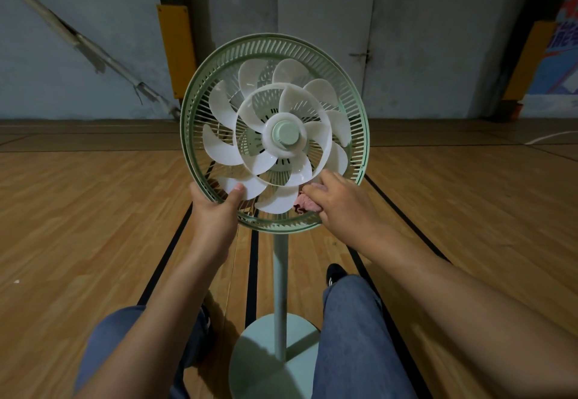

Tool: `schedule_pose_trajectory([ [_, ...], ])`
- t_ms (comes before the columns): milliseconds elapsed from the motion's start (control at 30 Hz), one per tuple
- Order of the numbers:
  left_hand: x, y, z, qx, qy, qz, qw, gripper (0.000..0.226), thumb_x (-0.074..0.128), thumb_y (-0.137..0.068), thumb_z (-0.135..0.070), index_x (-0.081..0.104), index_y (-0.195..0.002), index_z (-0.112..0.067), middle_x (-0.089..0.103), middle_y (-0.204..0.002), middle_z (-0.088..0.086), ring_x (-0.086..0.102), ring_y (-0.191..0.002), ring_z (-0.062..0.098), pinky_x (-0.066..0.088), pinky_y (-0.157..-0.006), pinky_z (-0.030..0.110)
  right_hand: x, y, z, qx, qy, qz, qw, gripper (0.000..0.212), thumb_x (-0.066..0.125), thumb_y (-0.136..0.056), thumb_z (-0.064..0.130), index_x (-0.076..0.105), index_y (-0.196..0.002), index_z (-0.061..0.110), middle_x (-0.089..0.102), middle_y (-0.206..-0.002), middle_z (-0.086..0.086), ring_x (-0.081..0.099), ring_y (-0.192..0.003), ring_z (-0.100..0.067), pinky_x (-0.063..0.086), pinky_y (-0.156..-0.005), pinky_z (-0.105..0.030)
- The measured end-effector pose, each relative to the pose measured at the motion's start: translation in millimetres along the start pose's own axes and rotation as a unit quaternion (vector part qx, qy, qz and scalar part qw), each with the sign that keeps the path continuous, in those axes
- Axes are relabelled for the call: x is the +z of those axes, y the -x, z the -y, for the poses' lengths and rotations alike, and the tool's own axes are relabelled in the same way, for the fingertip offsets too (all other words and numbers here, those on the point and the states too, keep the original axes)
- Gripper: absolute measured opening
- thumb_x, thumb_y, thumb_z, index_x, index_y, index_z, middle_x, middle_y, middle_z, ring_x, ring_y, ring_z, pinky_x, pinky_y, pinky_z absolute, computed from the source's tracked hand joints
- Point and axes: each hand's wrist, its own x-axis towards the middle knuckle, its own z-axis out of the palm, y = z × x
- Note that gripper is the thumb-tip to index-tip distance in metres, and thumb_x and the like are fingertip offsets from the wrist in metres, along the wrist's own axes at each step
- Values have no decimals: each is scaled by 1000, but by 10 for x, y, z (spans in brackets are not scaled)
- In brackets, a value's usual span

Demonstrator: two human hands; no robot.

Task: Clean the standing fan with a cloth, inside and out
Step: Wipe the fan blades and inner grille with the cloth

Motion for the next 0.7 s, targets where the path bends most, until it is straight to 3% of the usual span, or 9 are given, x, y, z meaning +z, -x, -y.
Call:
schedule_pose_trajectory([
  [133,30,-13,28,-1,-4,-12,1000,50,79,-97,-26,49,-135,-39,72,-123,-10,75,-111,16,63,-96,49,60,33,83,27,-21,69,997,41,70,-88,6,69,-129,16,51,-110,-2,54,-105,-25,41,-79,-35],
  [267,26,-18,22,-6,-2,-15,1000,50,78,-99,-23,46,-132,-44,70,-123,-10,74,-112,16,62,-96,47,94,23,171,52,-64,109,991,39,61,-89,1,69,-124,17,39,-102,3,49,-104,-25,41,-78,-39],
  [367,25,-21,11,-13,1,-11,1000,51,77,-99,-21,46,-134,-41,70,-127,-5,73,-115,22,62,-98,53,88,65,147,41,-68,87,993,45,59,-88,-3,72,-125,17,41,-101,2,47,-102,-23,40,-77,-39],
  [467,15,-18,15,-15,1,-12,1000,53,77,-99,-20,46,-140,-35,70,-127,-2,73,-115,23,62,-99,55,47,128,81,22,-67,55,996,52,61,-85,-8,72,-128,18,41,-101,2,42,-99,-18,30,-77,-34],
  [700,11,-14,31,-14,-1,-3,1000,55,78,-99,-22,47,-145,-31,71,-128,0,73,-117,26,61,-100,58,-130,142,-148,44,-52,-1,998,46,66,-89,3,69,-132,21,42,-109,8,40,-102,-13,41,-87,-30],
])
